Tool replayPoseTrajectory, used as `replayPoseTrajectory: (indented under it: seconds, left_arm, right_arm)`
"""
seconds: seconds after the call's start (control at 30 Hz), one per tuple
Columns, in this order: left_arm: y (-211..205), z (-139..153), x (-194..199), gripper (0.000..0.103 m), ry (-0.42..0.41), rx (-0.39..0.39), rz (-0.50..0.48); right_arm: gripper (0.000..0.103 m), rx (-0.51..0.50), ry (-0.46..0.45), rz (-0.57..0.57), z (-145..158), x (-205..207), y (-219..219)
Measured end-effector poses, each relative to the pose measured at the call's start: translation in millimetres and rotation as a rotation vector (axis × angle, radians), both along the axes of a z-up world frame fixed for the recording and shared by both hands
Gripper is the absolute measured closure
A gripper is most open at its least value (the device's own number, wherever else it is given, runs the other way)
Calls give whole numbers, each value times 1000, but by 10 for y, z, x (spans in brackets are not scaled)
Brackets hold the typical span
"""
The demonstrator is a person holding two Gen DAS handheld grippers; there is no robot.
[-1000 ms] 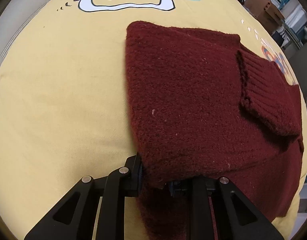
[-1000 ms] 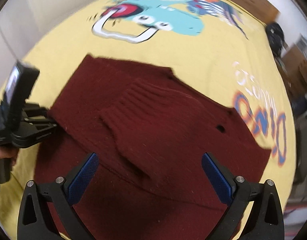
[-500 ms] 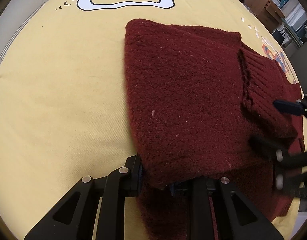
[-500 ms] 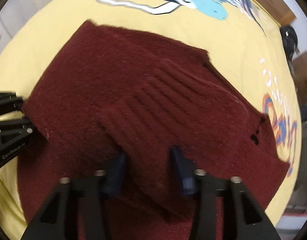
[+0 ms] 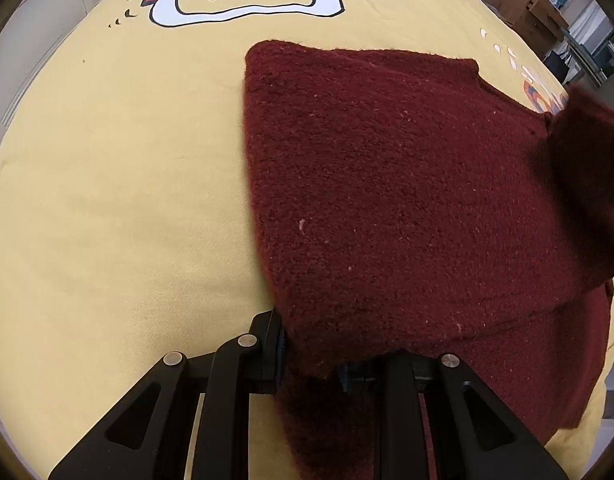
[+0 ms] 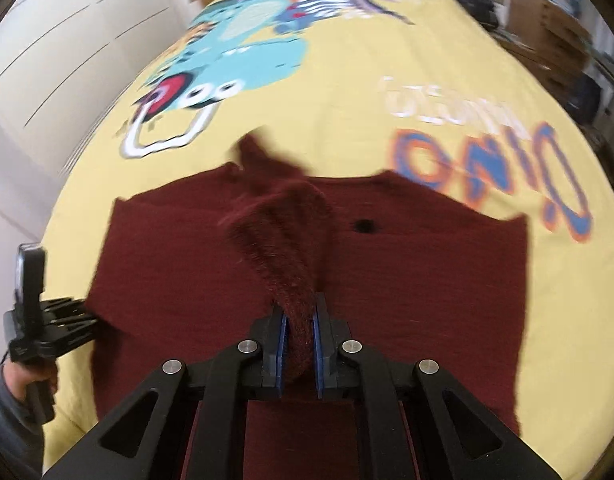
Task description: Fold small clothes
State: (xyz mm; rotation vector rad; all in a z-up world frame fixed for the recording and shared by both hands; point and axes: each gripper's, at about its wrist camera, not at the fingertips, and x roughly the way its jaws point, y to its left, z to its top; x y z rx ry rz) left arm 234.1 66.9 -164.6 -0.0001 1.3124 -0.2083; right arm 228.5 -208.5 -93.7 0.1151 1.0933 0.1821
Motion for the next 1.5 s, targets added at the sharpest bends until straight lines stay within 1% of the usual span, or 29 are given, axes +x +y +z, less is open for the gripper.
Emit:
replayPoseTrajectory:
  seconds: [0.07,0.1,0.13,0.23,0.33,0.4,0.47,0.53,0.57,0.6,0.63,0.67,0.7,0.73,0.8,0.83,0.87,0.9,0.93,0.97,1.0,1.03,1.07,1.13,1.2,1.23,1.3,1.4,1.5]
  left_arm:
    - [-36,23,-18,86,-7,23,-15]
    - [-53,35,-23,86,-11,31,-20]
    - [-54,43,-34,86,-15,39,-24]
    - [-104,72,-62,86,-32,56,-34]
    - [-132,52,-77,86,-30,66,-41]
    - [-177,24,-67,86,-25,66,-36]
    - [-185,7,-47,86,-19,66,-26]
    - [-191,-4,-34,86,-17,71,-20]
    - [-200,-9,-33,86,-21,77,-21]
    - [-209,-13,-36,85,-27,84,-23]
    - [-205,-16,-43,85,-32,86,-21]
    - [-186,-13,-104,85,-36,87,-18]
    - [-198,-11,-126,85,-38,87,-14]
    - [-220,-1,-177,84,-39,89,-10]
    - [-233,15,-189,79,-36,114,5]
    - [-223,29,-184,74,-34,126,11]
    - [-219,45,-187,70,-32,137,19]
    - [-211,67,-195,67,-32,142,32]
    - [-198,89,-206,61,-33,143,43]
    - [-184,119,-226,49,-38,144,54]
    - [-159,168,-251,42,-49,147,70]
    - [-134,220,-276,25,-58,152,89]
    - [-125,266,-306,15,-61,148,99]
    - [-111,371,-350,13,-74,129,111]
    - [-138,492,-403,9,-96,135,111]
    - [-171,568,-430,2,-112,142,105]
    - [-266,711,-474,1,-148,140,82]
    - [-483,906,-480,1,-198,116,47]
    - [-773,904,-460,1,-213,90,13]
  right_arm:
    - [93,11,-3,-38,-16,-53,-201]
    - [94,13,-4,-56,-14,-166,-252]
    - [94,17,-2,-72,-41,-191,-310]
    - [94,20,32,-113,-189,-264,-481]
    - [94,28,89,-152,-449,-314,-600]
    - [93,32,128,-158,-599,-351,-630]
    - [93,27,133,-165,-698,-399,-644]
    - [92,39,128,-189,-700,-437,-685]
    - [86,41,128,-201,-699,-460,-706]
    - [76,31,124,-211,-690,-469,-720]
    - [69,13,116,-220,-673,-477,-733]
    - [56,-20,109,-223,-656,-492,-746]
    - [47,-53,105,-221,-640,-508,-764]
    - [46,-67,104,-223,-629,-523,-786]
    - [44,-60,106,-222,-601,-578,-866]
    - [42,-62,104,-224,-582,-593,-873]
    - [37,-80,97,-221,-540,-627,-890]
    - [29,-94,85,-211,-513,-640,-898]
    - [24,-106,69,-198,-480,-641,-896]
    - [21,-119,46,-182,-418,-677,-883]
    - [21,-124,35,-171,-370,-702,-864]
    - [20,-126,29,-165,-345,-707,-852]
    - [18,-128,20,-155,-296,-724,-827]
    - [14,-127,-5,-134,-184,-745,-755]
    - [0,-118,-27,-109,-70,-740,-649]
    - [0,-110,-39,-95,-12,-721,-577]
    - [0,-99,-50,-73,56,-674,-434]
    - [0,-107,-47,-52,38,-505,-201]
    - [0,-123,-28,-26,-97,-355,-2]
